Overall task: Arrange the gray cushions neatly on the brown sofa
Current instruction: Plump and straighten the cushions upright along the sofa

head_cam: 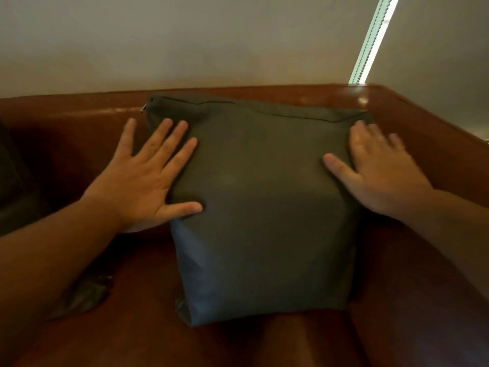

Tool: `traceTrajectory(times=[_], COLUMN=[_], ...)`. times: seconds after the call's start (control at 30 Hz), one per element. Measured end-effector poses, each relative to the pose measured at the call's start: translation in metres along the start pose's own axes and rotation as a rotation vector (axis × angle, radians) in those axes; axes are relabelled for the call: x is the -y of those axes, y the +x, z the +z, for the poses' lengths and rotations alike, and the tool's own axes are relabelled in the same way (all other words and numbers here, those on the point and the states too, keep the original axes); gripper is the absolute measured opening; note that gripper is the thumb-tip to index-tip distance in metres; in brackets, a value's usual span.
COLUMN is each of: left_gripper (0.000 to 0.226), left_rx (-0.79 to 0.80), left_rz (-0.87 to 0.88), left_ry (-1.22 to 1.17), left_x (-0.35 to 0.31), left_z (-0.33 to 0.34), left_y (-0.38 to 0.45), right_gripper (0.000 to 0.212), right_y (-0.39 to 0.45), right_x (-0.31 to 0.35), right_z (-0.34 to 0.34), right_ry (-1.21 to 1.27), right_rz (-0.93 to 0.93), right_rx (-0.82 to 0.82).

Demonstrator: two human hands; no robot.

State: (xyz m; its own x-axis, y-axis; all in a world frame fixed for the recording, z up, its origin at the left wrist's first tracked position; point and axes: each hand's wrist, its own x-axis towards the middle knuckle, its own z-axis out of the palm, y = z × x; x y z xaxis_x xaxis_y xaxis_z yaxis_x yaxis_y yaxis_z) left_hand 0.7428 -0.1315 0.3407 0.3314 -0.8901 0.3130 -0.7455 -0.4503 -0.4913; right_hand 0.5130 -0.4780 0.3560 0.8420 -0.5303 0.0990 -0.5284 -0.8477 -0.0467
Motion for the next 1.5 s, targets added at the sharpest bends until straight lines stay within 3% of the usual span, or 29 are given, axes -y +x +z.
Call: traceTrajectory(times=[0.07,0.13,0.23,0.3,0.43,0.53,0.67,0.77,1.07,1.2,1.33,1.43,1.5], left_gripper=[0.109,0.108,0.097,0.093,0.093,0.095,0.095,0.096,0.110,0.123,0.126,0.117,0.103], left_rx=[0.031,0.014,-0.097,-0.212,-0.492,-0.509,-0.372,-0.369,-0.401,-0.259,-0.104,-0.099,-0.077], left_rz=[-0.074,-0.202,-0.356,-0.260,0.153,0.336,0.395,0.449,0.370,0.255,0.148,-0.020,-0.213], left_ry=[0.000,-0.061,-0.187,-0.266,-0.466,-0.541,-0.367,-0.236,-0.266,-0.198,-0.185,-0.312,-0.451], left_x=[0.002,-0.008,-0.039,-0.070,-0.140,-0.178,-0.171,-0.139,-0.126,-0.100,-0.085,-0.088,-0.113], left_z=[-0.005,-0.010,-0.021,-0.033,-0.060,-0.055,-0.007,0.027,0.068,0.095,0.102,0.082,0.066], left_y=[-0.021,-0.041,-0.072,-0.083,-0.083,-0.073,-0.053,-0.043,-0.046,-0.070,-0.099,-0.132,-0.159], right_gripper=[0.117,0.104,0.089,0.088,0.089,0.081,0.081,0.080,0.085,0.089,0.087,0.076,0.057], right_y=[-0.016,-0.043,-0.102,-0.139,-0.168,-0.152,-0.120,-0.098,-0.086,-0.097,-0.127,-0.173,-0.210], right_x=[-0.015,-0.017,0.001,0.021,0.073,0.102,0.106,0.102,0.095,0.059,0.043,0.040,0.034], right_z=[-0.005,-0.006,0.008,0.029,0.072,0.091,0.103,0.106,0.114,0.107,0.091,0.074,0.069], right_ry=[0.055,0.140,0.158,0.102,0.055,0.155,0.034,0.031,0.035,-0.064,-0.113,0.137,0.314], right_rz=[0.085,0.102,-0.090,-0.298,-0.668,-0.771,-0.695,-0.692,-0.697,-0.658,-0.427,-0.117,-0.047], right_rx=[-0.073,-0.289,-0.566,-0.593,-0.485,-0.490,-0.507,-0.540,-0.566,-0.533,-0.428,-0.457,-0.499])
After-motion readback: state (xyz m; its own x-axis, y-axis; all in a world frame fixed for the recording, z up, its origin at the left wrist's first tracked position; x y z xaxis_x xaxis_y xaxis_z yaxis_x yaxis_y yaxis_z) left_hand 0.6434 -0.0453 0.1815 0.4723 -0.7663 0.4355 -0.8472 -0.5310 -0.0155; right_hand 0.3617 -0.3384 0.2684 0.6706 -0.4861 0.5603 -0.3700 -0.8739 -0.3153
